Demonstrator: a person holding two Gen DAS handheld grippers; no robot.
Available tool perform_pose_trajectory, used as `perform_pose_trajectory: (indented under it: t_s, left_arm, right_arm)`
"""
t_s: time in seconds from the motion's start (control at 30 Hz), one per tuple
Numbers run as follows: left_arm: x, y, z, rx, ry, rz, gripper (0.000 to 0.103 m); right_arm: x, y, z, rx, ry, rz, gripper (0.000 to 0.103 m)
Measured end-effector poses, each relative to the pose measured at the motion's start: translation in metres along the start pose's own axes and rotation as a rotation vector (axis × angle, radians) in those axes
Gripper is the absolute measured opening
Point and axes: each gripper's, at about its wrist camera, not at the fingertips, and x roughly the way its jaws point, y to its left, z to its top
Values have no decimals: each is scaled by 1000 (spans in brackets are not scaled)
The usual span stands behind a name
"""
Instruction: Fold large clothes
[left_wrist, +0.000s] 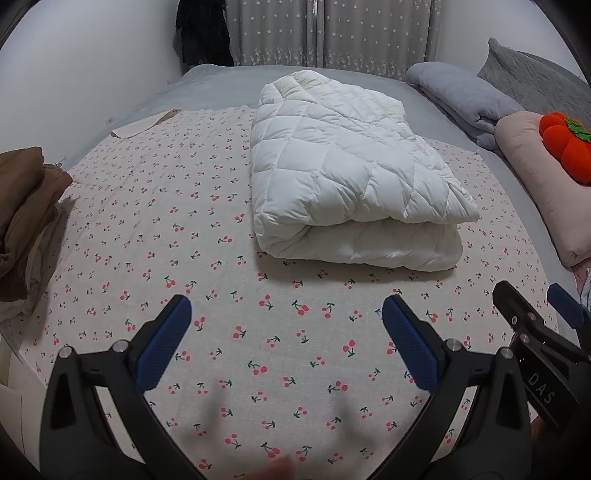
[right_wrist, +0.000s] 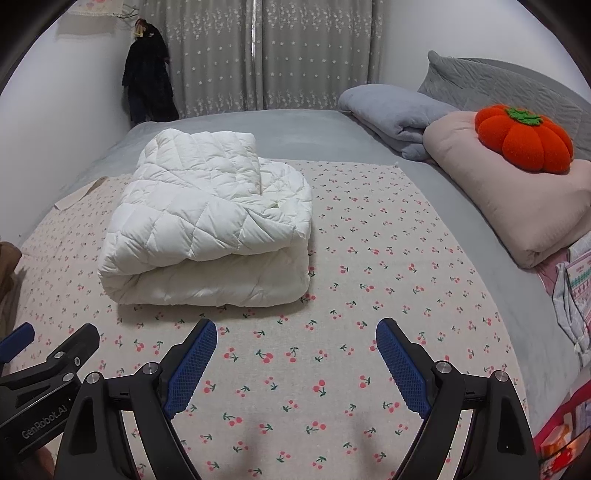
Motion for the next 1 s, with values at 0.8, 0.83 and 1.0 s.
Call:
perform_pose_trajectory:
  t_s: [0.8, 0.83, 1.0]
  left_arm:
    - [-1, 2, -1, -6, 3, -3, 103]
    - [-1, 2, -1, -6, 4, -3, 103]
    - [-1, 2, -2, -7, 4, -2, 103]
  right_arm:
    - [-2, 3, 0, -8, 2, 12, 90]
    - [-2, 3, 0, -8, 3, 11, 90]
    - [-2, 4, -1, -10, 4, 9, 90]
